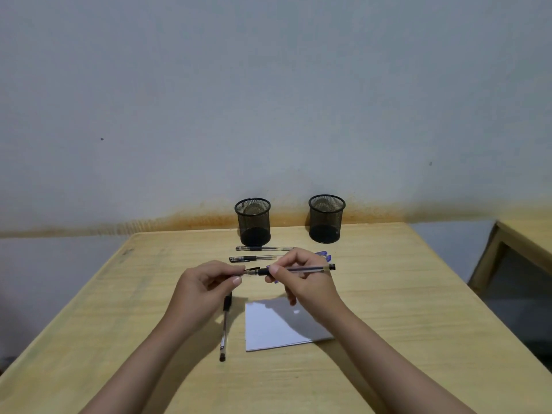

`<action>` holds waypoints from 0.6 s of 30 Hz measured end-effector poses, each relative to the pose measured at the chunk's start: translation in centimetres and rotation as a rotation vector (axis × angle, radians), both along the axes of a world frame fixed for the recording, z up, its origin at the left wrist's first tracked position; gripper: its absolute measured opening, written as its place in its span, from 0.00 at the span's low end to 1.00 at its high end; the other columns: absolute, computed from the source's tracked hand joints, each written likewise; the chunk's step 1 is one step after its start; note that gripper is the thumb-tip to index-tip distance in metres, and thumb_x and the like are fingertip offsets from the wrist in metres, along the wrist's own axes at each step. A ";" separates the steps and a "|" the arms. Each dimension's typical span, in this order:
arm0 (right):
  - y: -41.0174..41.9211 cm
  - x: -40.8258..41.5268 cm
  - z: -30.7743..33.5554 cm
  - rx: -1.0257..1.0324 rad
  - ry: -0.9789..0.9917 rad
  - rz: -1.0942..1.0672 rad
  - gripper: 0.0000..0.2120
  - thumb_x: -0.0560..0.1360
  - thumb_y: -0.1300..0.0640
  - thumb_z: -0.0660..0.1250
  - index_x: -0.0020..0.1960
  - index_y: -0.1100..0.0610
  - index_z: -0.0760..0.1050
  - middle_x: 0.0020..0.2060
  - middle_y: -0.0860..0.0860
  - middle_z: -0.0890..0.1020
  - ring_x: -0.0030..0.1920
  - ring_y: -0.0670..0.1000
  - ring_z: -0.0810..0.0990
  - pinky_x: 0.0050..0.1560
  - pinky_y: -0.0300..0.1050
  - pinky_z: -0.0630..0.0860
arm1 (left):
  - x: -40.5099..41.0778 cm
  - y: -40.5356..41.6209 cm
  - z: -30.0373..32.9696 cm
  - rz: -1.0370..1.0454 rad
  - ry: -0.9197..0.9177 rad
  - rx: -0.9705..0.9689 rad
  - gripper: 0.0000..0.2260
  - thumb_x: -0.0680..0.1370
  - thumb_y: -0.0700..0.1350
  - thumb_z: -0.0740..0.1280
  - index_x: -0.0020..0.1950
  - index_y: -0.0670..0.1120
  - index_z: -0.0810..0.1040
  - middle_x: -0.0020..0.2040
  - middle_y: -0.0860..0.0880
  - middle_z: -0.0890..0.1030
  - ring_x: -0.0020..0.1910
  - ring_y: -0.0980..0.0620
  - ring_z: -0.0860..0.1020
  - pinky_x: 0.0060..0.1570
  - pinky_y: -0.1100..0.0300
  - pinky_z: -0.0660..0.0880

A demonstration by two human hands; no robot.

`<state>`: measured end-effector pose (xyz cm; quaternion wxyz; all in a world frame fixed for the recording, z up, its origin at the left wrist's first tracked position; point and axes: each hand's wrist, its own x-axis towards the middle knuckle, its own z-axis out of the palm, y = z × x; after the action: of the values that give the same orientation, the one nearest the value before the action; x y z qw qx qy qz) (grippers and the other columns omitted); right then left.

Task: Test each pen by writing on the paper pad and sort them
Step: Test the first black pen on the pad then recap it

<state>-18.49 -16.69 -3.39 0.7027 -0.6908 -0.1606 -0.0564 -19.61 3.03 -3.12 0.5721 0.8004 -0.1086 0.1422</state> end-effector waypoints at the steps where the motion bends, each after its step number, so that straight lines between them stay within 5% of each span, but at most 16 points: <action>1: -0.2 -0.2 0.0 -0.019 -0.011 0.004 0.04 0.73 0.63 0.71 0.40 0.60 0.78 0.34 0.54 0.85 0.23 0.42 0.74 0.23 0.39 0.70 | 0.0 -0.3 0.0 -0.013 -0.006 0.007 0.10 0.71 0.33 0.71 0.44 0.48 0.85 0.44 0.49 0.84 0.44 0.54 0.82 0.48 0.62 0.77; 13: -0.9 -2.3 0.2 0.009 -0.137 -0.015 0.07 0.71 0.66 0.72 0.39 0.56 0.77 0.35 0.57 0.84 0.27 0.46 0.79 0.30 0.37 0.76 | -0.1 -2.0 1.3 -0.102 -0.173 0.056 0.13 0.68 0.28 0.70 0.39 0.45 0.84 0.41 0.49 0.83 0.39 0.56 0.80 0.41 0.68 0.73; 18: -3.6 -1.9 1.5 -0.076 -0.150 0.192 0.10 0.68 0.71 0.73 0.45 0.60 0.81 0.41 0.56 0.86 0.44 0.52 0.85 0.47 0.44 0.81 | 0.7 -2.4 2.7 -0.192 -0.195 0.049 0.08 0.66 0.36 0.70 0.40 0.47 0.84 0.42 0.47 0.82 0.42 0.51 0.81 0.43 0.64 0.76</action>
<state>-20.44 -20.27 -1.84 0.6641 -0.6923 -0.2802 -0.0343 -18.94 0.62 -0.45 0.5500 0.7825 -0.2431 0.1613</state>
